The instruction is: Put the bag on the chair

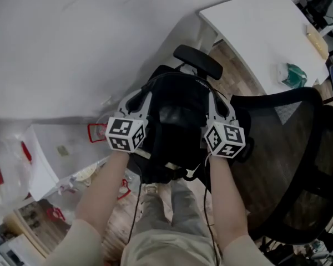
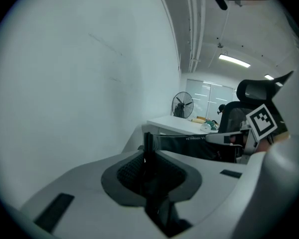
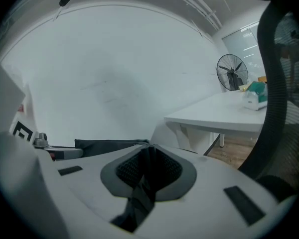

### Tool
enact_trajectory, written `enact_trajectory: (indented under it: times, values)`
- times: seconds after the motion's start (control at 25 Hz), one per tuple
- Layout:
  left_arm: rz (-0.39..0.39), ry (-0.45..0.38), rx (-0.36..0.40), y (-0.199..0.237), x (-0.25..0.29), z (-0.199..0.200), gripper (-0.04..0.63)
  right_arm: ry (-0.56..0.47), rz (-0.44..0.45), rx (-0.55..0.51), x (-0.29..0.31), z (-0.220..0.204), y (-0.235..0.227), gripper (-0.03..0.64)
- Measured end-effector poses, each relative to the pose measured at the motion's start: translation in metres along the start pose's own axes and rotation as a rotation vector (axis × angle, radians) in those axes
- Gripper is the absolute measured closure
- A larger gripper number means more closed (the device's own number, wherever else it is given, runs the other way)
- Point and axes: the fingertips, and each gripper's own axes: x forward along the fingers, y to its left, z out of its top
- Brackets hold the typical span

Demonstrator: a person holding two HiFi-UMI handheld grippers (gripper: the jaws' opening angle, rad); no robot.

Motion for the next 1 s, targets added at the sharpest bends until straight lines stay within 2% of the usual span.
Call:
enact_trajectory:
  times: [0.44,0.76,1.0]
  values:
    - [0.017,0.226,-0.011,0.016,0.011,-0.087,0.528,0.132,-0.039,0.02,0.006,-0.089,-0.009,0.563]
    - [0.025,0.319,-0.005,0.021,0.001,-0.132,0.528,0.234,-0.07,0.053,-0.012,-0.143,-0.009,0.554]
    - [0.016,0.339,0.058,0.016,-0.005,-0.14,0.523,0.312,-0.108,0.104,-0.024,-0.167,-0.021,0.518]
